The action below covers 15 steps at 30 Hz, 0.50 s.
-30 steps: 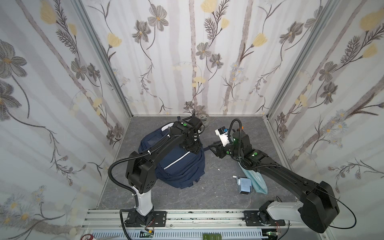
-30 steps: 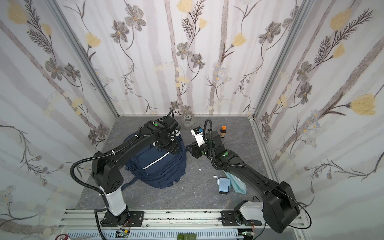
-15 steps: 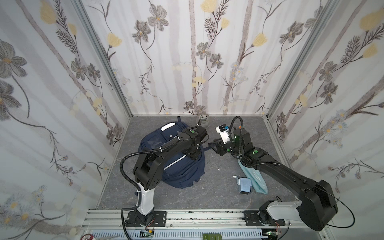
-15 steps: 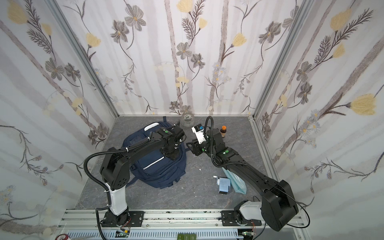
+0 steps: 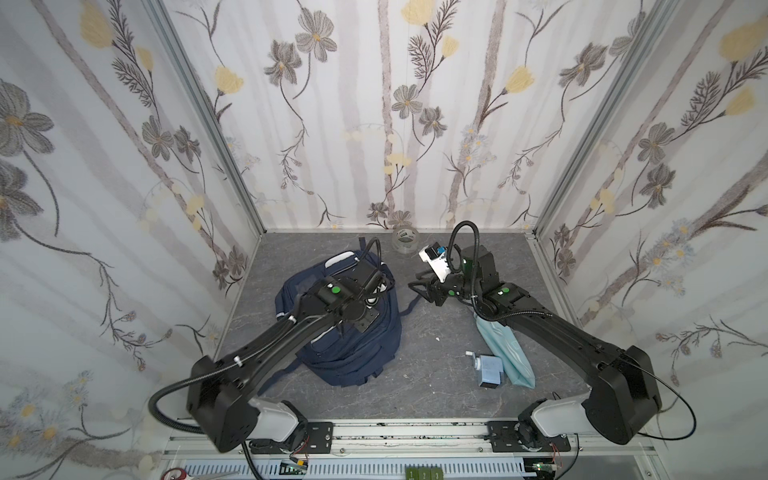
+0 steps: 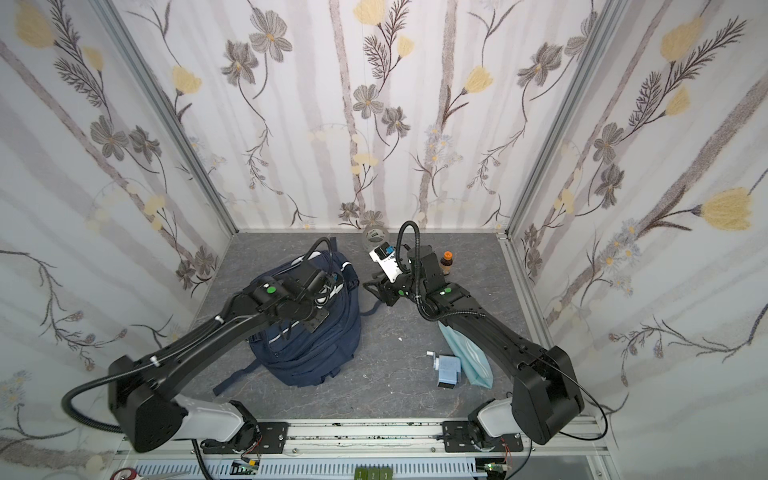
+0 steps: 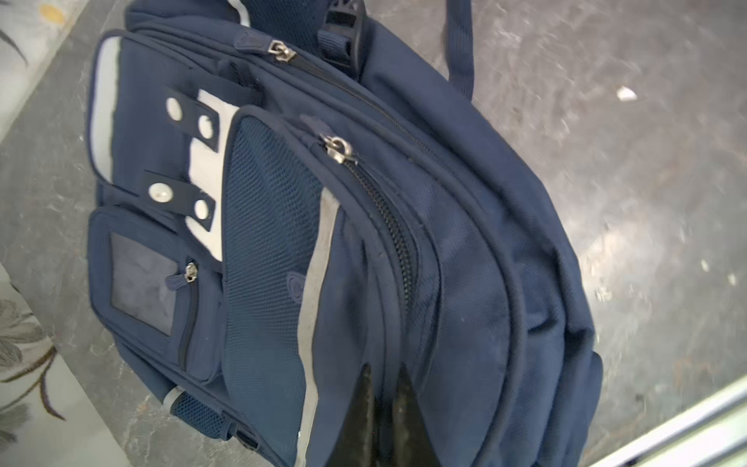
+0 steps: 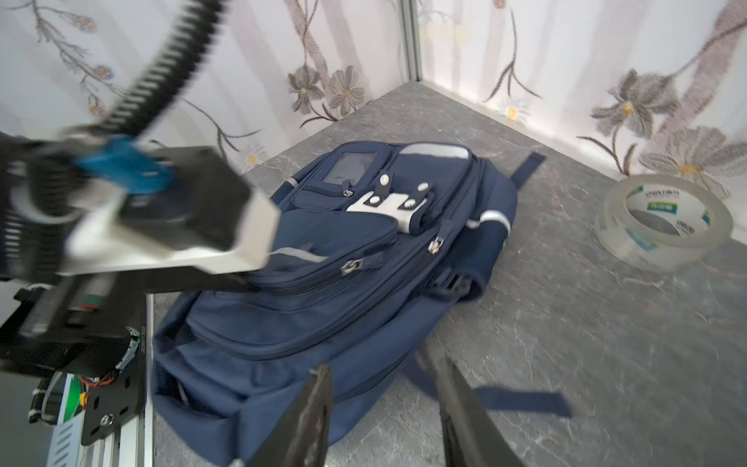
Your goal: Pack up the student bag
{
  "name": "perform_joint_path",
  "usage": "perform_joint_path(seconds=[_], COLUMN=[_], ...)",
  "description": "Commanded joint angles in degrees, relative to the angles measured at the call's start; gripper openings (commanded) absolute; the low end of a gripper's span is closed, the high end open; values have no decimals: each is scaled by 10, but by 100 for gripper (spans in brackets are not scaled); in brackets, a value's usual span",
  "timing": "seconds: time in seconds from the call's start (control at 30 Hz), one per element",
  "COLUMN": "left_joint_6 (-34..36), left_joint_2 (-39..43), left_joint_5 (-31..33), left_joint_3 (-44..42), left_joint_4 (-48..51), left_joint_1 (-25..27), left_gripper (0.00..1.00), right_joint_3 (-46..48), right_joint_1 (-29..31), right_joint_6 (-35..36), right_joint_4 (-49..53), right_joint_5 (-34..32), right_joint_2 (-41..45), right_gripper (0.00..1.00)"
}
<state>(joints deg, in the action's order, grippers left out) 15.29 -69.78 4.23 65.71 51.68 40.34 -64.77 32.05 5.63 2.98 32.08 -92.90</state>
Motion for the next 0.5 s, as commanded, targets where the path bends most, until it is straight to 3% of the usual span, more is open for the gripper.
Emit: perform_joint_path(seconds=[0.0, 0.13, 0.33, 0.47], left_joint_6=[134, 173, 173, 173], left_joint_2=[115, 211, 206, 207], left_joint_5=[-41, -48, -48, -48], left_joint_3=[-80, -139, -144, -145], left_joint_4=[-106, -129, -129, -129], left_joint_1=[-3, -10, -17, -17], left_gripper=[0, 0, 0, 0], right_joint_3=[-42, -113, -230, -235], right_joint_1=[-2, -1, 8, 33], right_joint_6=[124, 211, 341, 424], right_joint_4=[29, 85, 240, 276], right_joint_5=[78, 137, 177, 149], right_joint_2=[-48, -117, -218, -243], right_gripper=[43, 43, 43, 50])
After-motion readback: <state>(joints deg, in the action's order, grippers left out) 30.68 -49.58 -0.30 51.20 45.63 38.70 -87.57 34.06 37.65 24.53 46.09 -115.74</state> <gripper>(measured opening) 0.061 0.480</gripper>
